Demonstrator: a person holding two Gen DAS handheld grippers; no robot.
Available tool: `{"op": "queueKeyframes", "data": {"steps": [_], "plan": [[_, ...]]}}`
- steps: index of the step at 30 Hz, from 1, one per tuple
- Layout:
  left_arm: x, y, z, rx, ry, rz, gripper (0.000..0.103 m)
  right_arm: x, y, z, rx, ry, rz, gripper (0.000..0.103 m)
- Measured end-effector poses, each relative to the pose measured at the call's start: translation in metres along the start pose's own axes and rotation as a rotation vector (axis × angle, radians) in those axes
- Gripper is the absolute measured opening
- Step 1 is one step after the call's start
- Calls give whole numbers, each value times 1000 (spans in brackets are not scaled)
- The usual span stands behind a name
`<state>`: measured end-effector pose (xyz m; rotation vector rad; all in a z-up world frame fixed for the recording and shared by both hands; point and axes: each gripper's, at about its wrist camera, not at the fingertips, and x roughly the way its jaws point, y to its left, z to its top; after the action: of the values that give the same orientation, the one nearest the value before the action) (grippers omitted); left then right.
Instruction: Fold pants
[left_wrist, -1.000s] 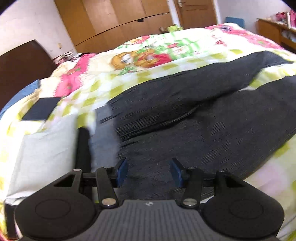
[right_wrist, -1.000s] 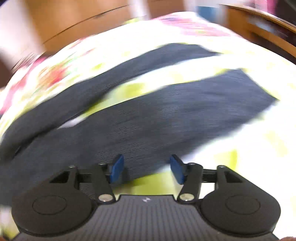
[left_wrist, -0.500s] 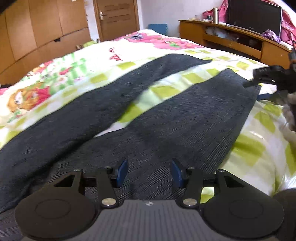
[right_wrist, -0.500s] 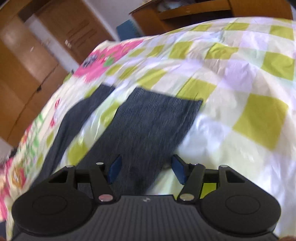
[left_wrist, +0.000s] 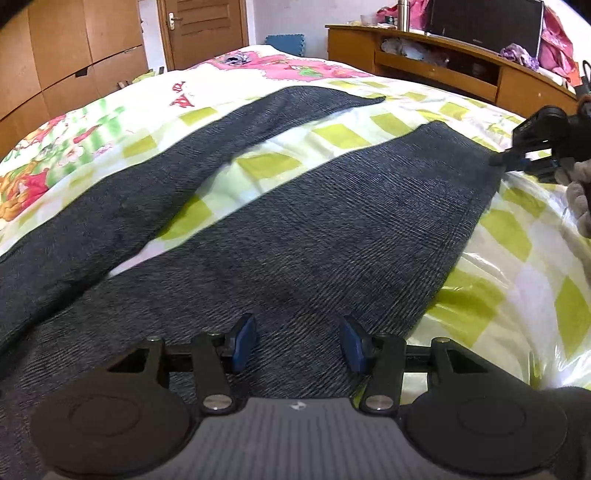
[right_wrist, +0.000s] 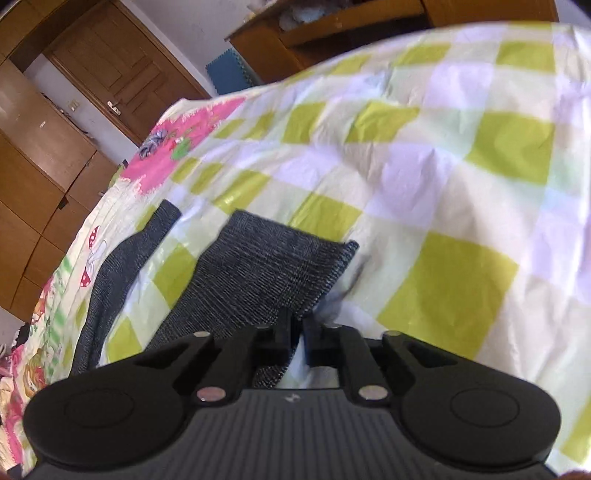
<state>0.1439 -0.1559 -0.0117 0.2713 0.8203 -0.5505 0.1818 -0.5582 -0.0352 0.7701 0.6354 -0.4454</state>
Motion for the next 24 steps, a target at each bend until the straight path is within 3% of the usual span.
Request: {"op": "queueKeyframes", "data": {"steps": [4, 7, 12, 17, 24], "plan": [[-24, 32, -6, -5, -28, 65, 63, -38, 18, 0, -110, -95, -56, 31], [-40, 66, -12, -43, -41, 144, 63, -45, 57, -9, -242, -83, -9, 41], [-66, 137, -24, -68, -57, 290, 64, -20, 151, -41, -439, 51, 158, 45], [-82, 215, -32, -56, -60, 411, 71, 32, 280, -102, -813, 207, 323, 46], [-84, 313, -33, -96, -19, 459, 71, 92, 422, -193, -1241, 418, 473, 50]]}}
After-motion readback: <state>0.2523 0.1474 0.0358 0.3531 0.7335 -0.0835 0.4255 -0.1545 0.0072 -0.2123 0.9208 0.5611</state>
